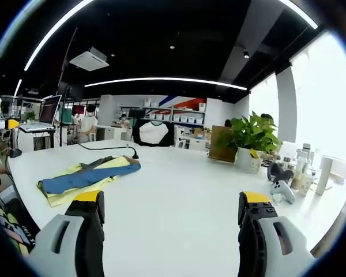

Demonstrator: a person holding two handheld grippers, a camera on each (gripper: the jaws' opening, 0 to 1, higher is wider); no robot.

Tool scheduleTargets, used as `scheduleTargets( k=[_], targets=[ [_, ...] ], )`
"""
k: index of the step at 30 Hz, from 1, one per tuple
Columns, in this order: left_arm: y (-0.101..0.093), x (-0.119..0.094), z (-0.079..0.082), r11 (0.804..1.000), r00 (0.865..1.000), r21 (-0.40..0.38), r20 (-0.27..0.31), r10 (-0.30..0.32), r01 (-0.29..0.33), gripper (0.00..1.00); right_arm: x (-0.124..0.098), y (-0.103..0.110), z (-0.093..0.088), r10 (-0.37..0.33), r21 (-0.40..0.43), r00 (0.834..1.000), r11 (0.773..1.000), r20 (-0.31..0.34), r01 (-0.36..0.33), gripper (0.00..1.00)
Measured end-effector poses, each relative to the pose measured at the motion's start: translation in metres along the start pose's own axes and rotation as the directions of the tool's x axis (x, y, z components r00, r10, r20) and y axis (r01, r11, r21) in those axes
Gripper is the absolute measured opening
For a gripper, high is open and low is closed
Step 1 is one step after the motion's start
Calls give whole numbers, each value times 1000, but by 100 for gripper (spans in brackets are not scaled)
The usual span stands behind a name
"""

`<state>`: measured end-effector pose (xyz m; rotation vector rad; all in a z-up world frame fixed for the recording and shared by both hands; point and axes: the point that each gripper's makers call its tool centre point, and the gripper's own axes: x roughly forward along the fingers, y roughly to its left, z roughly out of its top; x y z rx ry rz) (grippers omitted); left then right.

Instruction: Fold the garment on the visible template until the final outline fits inside the template.

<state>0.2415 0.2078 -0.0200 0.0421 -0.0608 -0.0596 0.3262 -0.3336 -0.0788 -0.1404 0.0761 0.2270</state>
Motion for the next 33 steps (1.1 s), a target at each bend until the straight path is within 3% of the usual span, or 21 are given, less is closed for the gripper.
scheduleTargets(
  k=[16, 33],
  targets=[
    [-1, -1, 3, 1000, 1000, -15, 16, -2, 3, 99, -2, -5, 2, -17, 51, 1000, 999, 6, 17, 96],
    [-1, 1, -1, 1000, 1000, -8, -3, -3, 3, 100, -2, 4, 13, -8, 7, 1000, 1000, 6, 8, 99]
  ],
)
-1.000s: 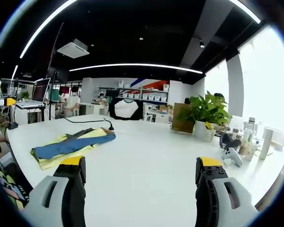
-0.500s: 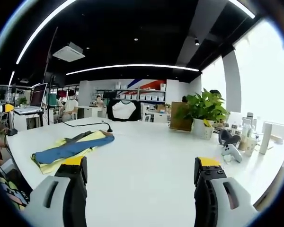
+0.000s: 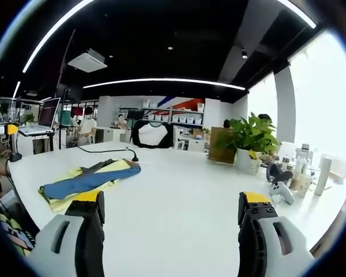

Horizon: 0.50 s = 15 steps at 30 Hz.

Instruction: Fold the garment on the visible template until the final outline fits inside the template.

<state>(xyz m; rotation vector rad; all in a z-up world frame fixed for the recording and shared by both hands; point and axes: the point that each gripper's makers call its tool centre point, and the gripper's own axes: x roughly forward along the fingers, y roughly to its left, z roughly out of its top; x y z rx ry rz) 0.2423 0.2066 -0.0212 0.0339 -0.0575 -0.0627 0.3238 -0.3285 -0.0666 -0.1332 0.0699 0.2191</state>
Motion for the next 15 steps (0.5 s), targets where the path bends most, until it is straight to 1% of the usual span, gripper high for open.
scheduleTargets(
  k=[4, 13, 15],
  targets=[
    [1, -1, 1, 1000, 1000, -3, 4, 1, -1, 100, 1, 5, 3, 8, -14, 1000, 1000, 1, -8, 100],
    [3, -2, 0, 1000, 1000, 12, -1, 4, -4, 100, 4, 17, 11, 22, -60, 999, 998, 28, -20, 100],
    [2, -2, 0, 1000, 1000, 14, 0, -1, 1, 100, 7, 22, 8, 32, -73, 999, 997, 3, -32, 100]
  ],
)
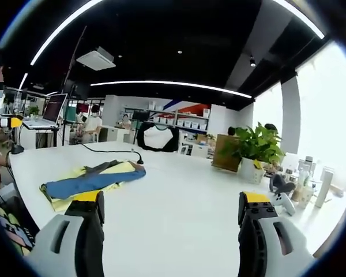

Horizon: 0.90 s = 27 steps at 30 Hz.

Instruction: Fold the garment on the visible template until the final outline fits inside the template.

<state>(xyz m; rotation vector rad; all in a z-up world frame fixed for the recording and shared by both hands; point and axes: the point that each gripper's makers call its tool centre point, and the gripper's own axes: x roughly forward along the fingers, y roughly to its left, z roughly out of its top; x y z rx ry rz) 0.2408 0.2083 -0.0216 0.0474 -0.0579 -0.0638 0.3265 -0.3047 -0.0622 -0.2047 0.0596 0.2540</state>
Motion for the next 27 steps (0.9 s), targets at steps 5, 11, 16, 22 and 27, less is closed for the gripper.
scheduleTargets(
  k=[5, 11, 16, 22, 27],
  targets=[
    [-1, 3, -3, 1000, 1000, -10, 1, -15, 15, 100, 3, 15, 7, 39, 5, 999, 999, 2, -39, 100],
    [-8, 8, -6, 999, 999, -9, -17, -40, 40, 100, 5, 39, 18, 106, -4, 993, 994, 42, -106, 100],
    [-21, 14, -6, 997, 997, 0, -11, -77, 77, 100, 13, 57, 16, 163, -11, 986, 987, 46, -163, 100],
    [-32, 14, -8, 995, 995, 5, -15, -102, 102, 100, 18, 78, 12, 217, -17, 975, 976, 45, -217, 100],
    [-37, 16, -12, 993, 993, 19, -26, -115, 116, 100, 25, 95, 10, 246, 2, 968, 969, 39, -247, 100]
  ],
)
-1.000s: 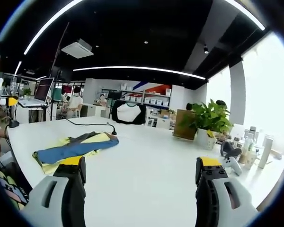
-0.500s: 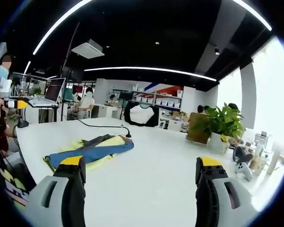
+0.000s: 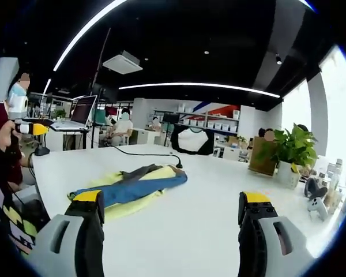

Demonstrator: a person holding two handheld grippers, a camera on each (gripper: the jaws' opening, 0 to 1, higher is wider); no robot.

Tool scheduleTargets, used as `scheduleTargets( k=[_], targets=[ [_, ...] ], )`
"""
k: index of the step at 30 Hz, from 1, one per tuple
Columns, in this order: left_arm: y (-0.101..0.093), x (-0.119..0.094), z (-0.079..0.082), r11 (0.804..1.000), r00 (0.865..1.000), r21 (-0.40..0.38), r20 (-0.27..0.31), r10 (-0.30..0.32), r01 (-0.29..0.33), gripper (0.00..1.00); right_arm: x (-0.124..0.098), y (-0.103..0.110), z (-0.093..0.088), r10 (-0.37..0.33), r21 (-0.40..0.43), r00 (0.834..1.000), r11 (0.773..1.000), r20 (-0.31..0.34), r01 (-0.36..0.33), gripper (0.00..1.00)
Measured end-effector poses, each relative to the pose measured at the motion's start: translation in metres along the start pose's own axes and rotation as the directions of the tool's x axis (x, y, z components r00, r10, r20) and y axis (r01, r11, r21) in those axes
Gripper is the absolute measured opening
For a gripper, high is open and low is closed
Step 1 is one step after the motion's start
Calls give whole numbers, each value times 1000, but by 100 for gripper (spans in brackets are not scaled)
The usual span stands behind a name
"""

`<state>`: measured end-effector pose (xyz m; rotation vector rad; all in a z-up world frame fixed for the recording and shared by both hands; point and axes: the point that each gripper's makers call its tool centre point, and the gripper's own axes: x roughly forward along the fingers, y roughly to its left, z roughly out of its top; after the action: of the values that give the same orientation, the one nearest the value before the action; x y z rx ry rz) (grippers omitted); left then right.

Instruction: Fold the garment on the visible template until the final outline fits inside the template.

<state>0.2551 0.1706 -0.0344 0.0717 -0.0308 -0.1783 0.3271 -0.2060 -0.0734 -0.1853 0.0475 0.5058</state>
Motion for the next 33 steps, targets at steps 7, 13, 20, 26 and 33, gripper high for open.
scheduleTargets(
  k=[7, 13, 20, 26, 33],
  targets=[
    [-2, 2, 0, 1000, 1000, -1, 5, -17, 17, 100, 21, 47, 1, 107, -33, 994, 994, -21, -107, 100],
    [2, 3, -1, 1000, 1000, -2, 2, -13, 13, 100, 46, 81, -3, 186, -43, 982, 981, -41, -187, 100],
    [10, -2, 4, 1000, 1000, 1, 12, 3, -3, 100, 63, 118, -18, 269, -54, 959, 960, -94, -275, 100],
    [15, -4, 4, 1000, 1000, 12, 9, 20, -20, 100, 68, 136, -24, 307, -63, 944, 947, -118, -316, 97],
    [16, -5, 1, 1000, 1000, 5, 1, 28, -28, 100, 80, 160, -31, 353, -66, 925, 929, -142, -364, 92]
  ],
)
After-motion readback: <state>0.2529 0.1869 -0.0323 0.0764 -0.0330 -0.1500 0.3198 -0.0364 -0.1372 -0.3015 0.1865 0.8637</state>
